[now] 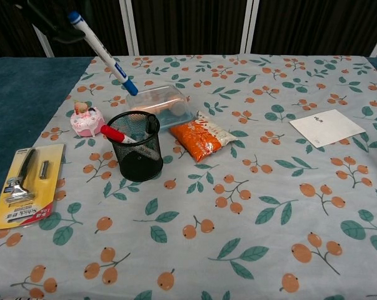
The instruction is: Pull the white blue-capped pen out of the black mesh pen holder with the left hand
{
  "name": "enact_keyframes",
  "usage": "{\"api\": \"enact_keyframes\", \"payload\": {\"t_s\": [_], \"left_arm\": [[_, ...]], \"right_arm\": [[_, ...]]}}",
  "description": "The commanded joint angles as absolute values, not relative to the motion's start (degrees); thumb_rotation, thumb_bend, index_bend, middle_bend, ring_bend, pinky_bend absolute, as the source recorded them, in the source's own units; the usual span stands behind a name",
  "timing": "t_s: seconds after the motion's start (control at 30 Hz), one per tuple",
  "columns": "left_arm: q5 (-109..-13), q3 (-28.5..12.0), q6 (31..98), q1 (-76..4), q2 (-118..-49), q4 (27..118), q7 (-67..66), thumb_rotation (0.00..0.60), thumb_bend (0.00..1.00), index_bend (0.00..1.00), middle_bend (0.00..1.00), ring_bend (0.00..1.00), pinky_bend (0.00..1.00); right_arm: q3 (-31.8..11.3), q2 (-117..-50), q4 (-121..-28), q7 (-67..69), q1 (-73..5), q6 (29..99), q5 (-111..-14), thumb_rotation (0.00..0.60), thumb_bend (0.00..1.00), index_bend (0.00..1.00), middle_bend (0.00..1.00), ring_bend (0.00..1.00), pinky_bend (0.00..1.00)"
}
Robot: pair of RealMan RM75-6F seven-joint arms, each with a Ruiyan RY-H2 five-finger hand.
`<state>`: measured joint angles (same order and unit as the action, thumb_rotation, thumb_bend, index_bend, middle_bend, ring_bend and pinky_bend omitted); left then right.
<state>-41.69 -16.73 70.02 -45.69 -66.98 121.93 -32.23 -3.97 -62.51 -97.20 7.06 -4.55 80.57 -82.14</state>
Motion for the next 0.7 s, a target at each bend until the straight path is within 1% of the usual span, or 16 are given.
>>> {"api": "enact_keyframes", "payload": {"t_s": [0.03, 0.17, 0.3, 0.43, 0.7], "left_arm": [[-41.47, -17.24, 69.47, -44.43, -62.59, 122.89, -30.52, 0.600, 0.37, 0.53, 0.13, 0.00, 0.17], [-41.84, -16.07, 68.22, -42.56, -60.36, 121.68, -27.50, 0.600, 0.37, 0.53, 0.13, 0.00, 0.17], [-42.63, -14.11, 66.44, -40.74, -59.91, 119.07, -24.41, 0.600, 0.37, 0.53, 0.13, 0.00, 0.17], [-43.62, -12.67, 65.07, -39.83, -60.77, 116.87, -22.39, 0.600, 0.37, 0.53, 0.13, 0.00, 0.17], [-44.55, -10.19, 63.72, -40.32, -65.59, 113.57, -23.05, 0.600, 0.37, 0.53, 0.13, 0.00, 0.17]], "right_arm": [[-3.95, -62.51, -97.25, 7.00, -4.56, 80.54, -82.13, 0.600, 0.28, 0.00, 0.00, 0.00, 0.13], [-3.92, -62.49, -97.35, 6.95, -4.54, 80.52, -82.12, 0.600, 0.28, 0.00, 0.00, 0.00, 0.13], [-3.91, -62.49, -97.44, 6.93, -4.48, 80.61, -82.11, 0.600, 0.28, 0.00, 0.00, 0.00, 0.13], [-3.93, -62.54, -97.45, 6.85, -4.47, 80.60, -82.03, 0.600, 0.28, 0.00, 0.00, 0.00, 0.13], [-4.01, -62.51, -97.42, 6.89, -4.47, 80.55, -81.83, 0.600, 0.28, 0.00, 0.00, 0.00, 0.13]]}}
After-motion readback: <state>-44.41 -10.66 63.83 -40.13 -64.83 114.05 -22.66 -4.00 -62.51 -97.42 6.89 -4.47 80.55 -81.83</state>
